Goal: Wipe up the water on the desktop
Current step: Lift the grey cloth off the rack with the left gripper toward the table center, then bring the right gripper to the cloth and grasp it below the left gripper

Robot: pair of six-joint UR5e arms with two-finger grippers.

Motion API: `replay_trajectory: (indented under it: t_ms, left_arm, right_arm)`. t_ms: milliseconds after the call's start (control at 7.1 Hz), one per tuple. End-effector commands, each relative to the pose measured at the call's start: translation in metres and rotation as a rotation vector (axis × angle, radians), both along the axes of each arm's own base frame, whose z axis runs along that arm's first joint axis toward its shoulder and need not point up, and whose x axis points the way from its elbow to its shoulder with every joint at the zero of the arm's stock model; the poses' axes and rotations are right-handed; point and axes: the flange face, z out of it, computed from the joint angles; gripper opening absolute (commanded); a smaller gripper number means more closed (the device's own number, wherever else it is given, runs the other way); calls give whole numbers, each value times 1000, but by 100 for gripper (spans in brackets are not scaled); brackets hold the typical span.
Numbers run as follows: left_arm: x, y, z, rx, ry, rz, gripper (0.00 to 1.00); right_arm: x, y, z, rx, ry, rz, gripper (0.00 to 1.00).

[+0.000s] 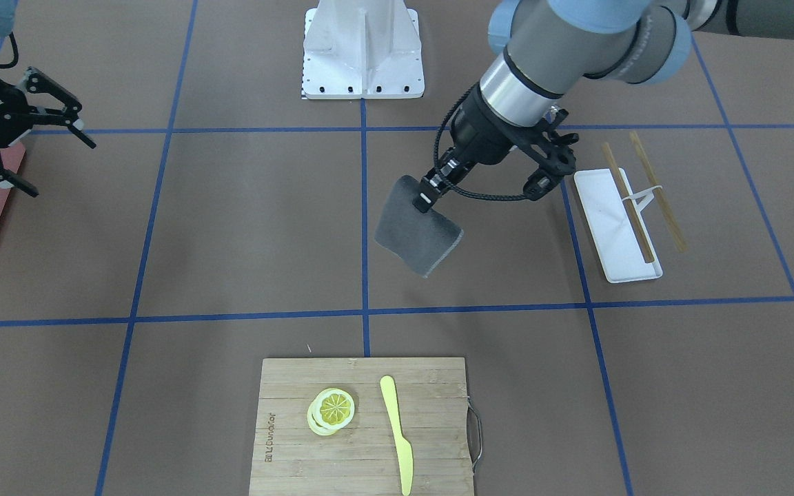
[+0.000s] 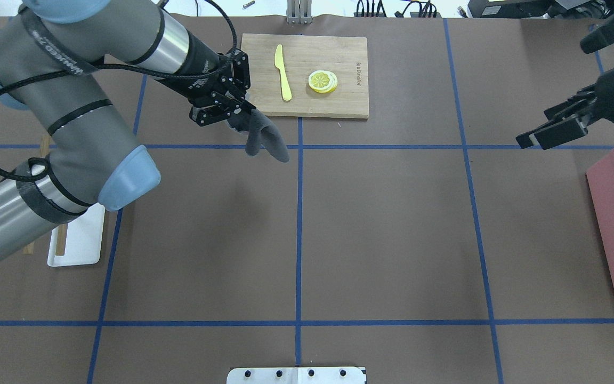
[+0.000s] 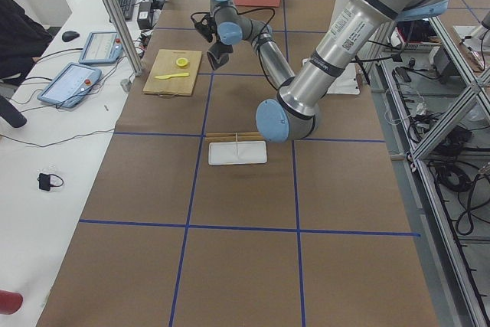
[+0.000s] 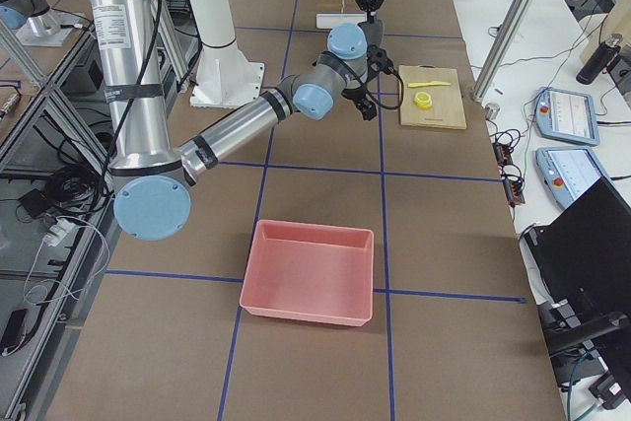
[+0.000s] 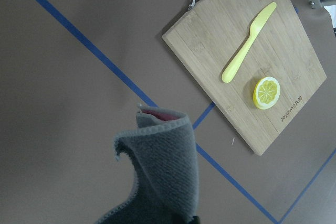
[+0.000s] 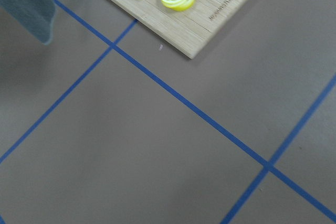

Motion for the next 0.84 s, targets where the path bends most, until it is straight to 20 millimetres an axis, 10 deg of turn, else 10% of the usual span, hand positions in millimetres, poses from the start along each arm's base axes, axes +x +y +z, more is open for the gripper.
replay_trajectory:
  t_ms: [0,704]
  left_arm:
    - [25,9,-30,-36,3,-22,0]
    - [56,30,-80,-59,41,15,0]
  right_arm:
    - [-67,13,-46,112,-1,15,100]
    - [-174,82,-87,243,-9,113,100]
